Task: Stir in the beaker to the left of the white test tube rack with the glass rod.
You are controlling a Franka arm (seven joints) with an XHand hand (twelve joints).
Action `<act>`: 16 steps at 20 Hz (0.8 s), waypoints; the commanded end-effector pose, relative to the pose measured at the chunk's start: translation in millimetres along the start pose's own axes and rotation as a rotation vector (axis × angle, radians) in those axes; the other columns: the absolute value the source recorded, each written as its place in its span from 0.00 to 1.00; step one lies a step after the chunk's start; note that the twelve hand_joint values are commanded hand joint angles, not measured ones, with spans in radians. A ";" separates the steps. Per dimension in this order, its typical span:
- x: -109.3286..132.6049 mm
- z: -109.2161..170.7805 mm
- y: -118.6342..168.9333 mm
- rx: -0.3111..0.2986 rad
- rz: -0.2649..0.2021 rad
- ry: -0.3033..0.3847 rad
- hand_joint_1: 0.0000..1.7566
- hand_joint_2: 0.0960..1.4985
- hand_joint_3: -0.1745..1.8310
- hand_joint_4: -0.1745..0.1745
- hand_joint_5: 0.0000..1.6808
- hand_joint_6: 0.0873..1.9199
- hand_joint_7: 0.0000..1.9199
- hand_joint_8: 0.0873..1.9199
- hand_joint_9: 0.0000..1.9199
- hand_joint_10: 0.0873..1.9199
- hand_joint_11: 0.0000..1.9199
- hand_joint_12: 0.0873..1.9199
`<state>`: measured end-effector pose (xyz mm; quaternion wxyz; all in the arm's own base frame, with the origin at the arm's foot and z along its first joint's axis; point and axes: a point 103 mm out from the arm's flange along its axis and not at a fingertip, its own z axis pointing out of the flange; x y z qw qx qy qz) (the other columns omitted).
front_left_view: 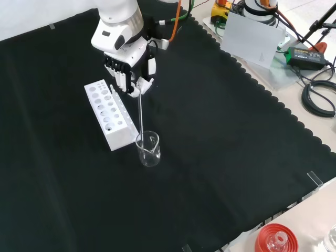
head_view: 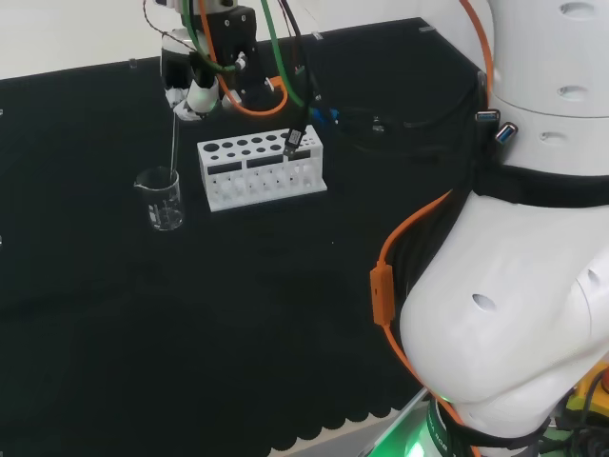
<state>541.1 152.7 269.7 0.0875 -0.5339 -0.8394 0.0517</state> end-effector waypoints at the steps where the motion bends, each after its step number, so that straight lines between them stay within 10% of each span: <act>1: 3.9 -1.8 -8.7 -0.031 0.000 -0.014 0.75 0.36 0.50 0.00 0.71 0.42 0.65 0.41 0.93 0.13 0.87 0.26; 16: 43.8 -3.1 -10.9 -0.016 -0.045 -0.017 0.75 0.36 0.50 0.00 0.71 0.42 0.65 0.41 0.93 0.13 0.87 0.26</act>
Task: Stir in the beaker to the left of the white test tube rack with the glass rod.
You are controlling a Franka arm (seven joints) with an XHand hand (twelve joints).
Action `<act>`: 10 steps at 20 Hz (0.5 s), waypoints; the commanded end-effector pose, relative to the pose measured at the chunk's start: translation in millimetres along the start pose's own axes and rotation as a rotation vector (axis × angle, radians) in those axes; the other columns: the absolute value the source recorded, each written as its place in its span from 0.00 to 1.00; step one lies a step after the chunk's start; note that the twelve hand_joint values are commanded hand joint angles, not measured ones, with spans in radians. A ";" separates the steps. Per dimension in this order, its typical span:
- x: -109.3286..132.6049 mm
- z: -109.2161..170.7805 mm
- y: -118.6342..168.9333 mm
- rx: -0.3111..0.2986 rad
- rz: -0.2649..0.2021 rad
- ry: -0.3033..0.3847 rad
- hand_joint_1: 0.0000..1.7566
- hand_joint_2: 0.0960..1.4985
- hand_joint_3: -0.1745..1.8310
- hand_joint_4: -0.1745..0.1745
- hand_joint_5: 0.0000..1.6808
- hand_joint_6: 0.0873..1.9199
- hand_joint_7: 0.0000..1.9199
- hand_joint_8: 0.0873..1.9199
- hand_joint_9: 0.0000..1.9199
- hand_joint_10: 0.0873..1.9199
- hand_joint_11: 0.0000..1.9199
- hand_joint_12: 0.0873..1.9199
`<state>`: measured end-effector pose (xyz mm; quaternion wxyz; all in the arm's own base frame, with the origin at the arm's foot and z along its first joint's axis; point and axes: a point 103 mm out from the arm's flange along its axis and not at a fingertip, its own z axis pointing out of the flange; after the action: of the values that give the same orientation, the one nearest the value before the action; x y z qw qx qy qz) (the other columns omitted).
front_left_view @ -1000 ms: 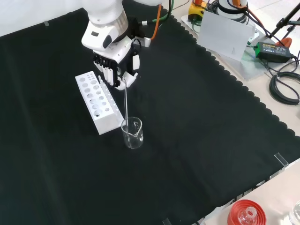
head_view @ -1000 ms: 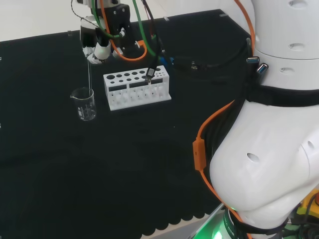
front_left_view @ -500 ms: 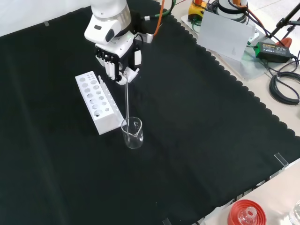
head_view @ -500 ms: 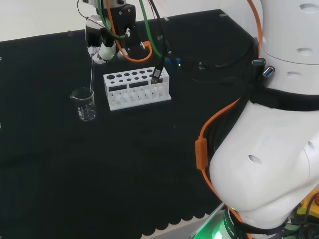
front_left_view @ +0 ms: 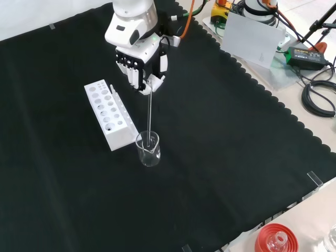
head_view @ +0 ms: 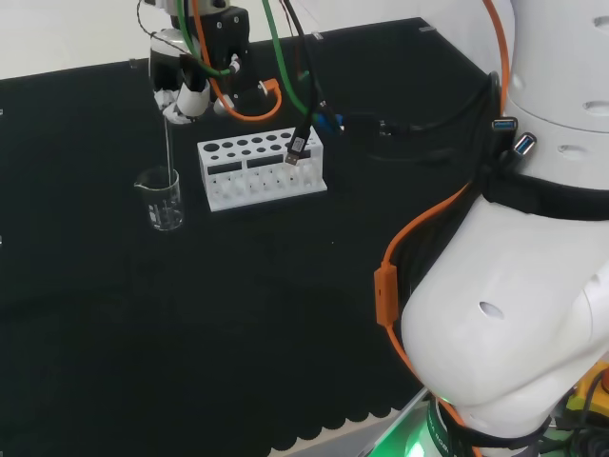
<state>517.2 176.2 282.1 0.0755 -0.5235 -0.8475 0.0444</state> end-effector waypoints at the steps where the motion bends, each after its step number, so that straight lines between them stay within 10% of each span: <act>1: 11.5 4.4 2.8 0.009 -0.021 -0.001 0.75 0.36 0.50 0.00 0.71 0.42 0.65 0.41 0.93 0.13 0.87 0.26; 10: 10.5 3.7 3.6 0.012 -0.023 -0.002 0.75 0.36 0.50 0.00 0.71 0.42 0.65 0.41 0.93 0.13 0.87 0.26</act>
<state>515.5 189.2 278.6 0.0768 -0.5139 -0.8528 0.0522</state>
